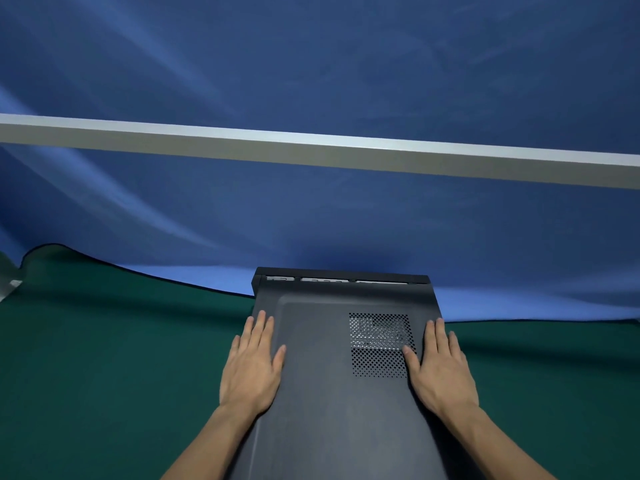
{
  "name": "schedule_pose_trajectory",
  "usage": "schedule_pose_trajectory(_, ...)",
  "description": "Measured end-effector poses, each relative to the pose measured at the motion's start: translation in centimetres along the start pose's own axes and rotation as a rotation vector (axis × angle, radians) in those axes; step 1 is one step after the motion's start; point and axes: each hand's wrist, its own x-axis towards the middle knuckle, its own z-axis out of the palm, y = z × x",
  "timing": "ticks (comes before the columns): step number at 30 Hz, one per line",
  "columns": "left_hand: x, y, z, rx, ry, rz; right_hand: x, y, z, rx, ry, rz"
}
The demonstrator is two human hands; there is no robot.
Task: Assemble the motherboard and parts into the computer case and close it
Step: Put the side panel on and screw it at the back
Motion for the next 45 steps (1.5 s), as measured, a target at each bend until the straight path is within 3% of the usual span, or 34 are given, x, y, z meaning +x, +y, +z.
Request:
schedule_pose_trajectory(8,-0.3,-0.1,-0.4,-0.024,0.011,-0.002,0.0,-1.5,-1.5,-0.092,-0.041,0.053)
schedule_pose_trajectory(14,-0.1,-0.1,-0.4,-0.039,0.011,-0.002,1.1,-1.5,-3.6,-0.049,0.049,0.268)
schedule_pose_trajectory(21,-0.2,-0.4,-0.8,-0.022,-0.002,0.01,2.7,-0.4,-4.6,0.272,-0.11,0.405)
schedule_pose_trajectory(27,-0.2,0.1,-0.9,-0.048,0.006,-0.01,2.4,-1.6,-5.3,-0.108,-0.013,0.18)
schedule_pose_trajectory(33,0.0,0.4,-0.7,-0.044,0.022,-0.025,1.6,-2.0,-1.8,-0.064,0.048,0.041)
schedule_pose_trajectory(45,1.1,0.3,0.6,0.093,0.022,-0.052,2.7,-1.5,1.5,-0.052,0.153,0.02)
